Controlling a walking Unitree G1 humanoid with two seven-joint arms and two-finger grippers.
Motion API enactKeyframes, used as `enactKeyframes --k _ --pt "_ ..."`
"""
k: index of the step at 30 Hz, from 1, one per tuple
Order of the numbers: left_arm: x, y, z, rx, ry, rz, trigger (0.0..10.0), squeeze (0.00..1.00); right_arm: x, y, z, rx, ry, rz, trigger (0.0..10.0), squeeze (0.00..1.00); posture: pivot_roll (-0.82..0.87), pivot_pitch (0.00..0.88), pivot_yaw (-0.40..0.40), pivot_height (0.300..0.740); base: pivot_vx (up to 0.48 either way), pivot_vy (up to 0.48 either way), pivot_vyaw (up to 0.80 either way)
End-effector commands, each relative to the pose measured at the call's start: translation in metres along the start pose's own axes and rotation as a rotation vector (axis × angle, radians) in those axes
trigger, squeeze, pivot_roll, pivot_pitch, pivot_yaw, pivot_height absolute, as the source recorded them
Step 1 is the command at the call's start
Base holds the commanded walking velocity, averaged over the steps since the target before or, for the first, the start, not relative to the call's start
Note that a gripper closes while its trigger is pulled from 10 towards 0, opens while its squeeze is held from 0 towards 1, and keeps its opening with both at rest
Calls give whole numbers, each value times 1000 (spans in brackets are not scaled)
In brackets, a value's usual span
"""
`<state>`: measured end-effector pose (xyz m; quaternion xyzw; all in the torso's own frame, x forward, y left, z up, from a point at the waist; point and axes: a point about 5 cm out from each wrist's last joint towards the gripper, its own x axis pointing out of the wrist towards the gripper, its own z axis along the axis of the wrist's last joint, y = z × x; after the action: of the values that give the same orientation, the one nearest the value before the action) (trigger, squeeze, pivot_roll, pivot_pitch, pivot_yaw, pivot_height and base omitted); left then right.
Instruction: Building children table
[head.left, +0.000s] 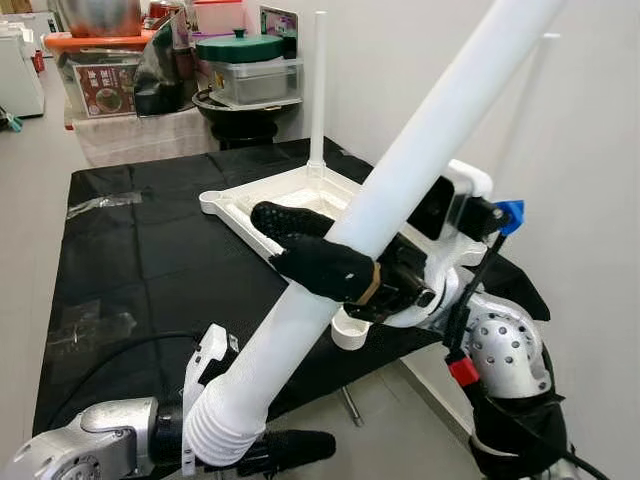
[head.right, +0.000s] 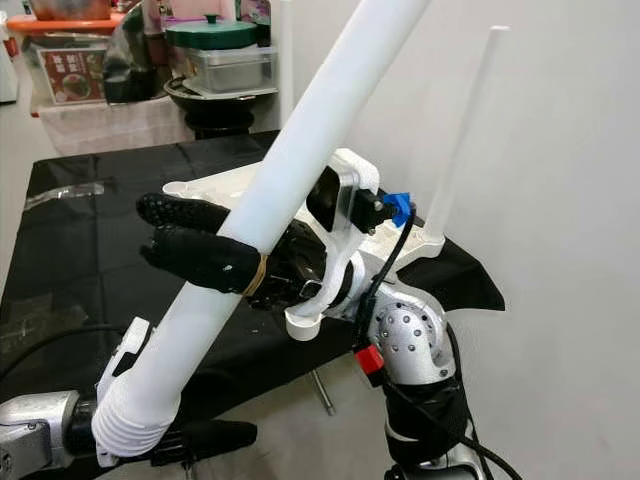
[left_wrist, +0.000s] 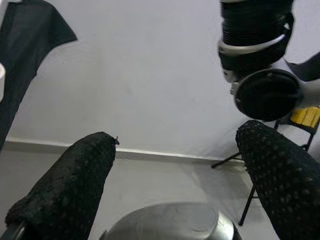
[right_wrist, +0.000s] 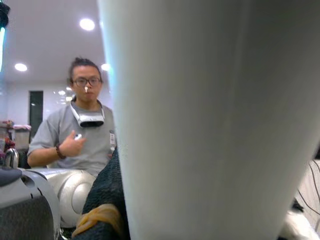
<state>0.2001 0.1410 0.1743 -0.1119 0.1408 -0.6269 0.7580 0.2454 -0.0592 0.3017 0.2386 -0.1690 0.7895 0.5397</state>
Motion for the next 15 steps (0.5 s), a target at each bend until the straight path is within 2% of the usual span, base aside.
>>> enactKeyframes --k 1,6,13,15 --pt "5 -13 11 56 -7 -106 10000 0 -1 -3 -6 27 25 -25 10000 0 108 0 -28 740 0 0 0" --pt "-3 -14 15 58 -4 -92 10000 0 -12 -3 -7 67 10 -36 10000 0 112 0 -30 740 0 0 0" --pt "-8 -20 16 42 -8 -90 10000 0 -18 -2 -3 84 -7 -40 10000 0 115 0 -36 740 0 0 0" --pt "-15 -22 13 26 10 -79 10000 0 -23 -3 0 80 -4 -53 10000 0 110 0 -33 740 0 0 0"
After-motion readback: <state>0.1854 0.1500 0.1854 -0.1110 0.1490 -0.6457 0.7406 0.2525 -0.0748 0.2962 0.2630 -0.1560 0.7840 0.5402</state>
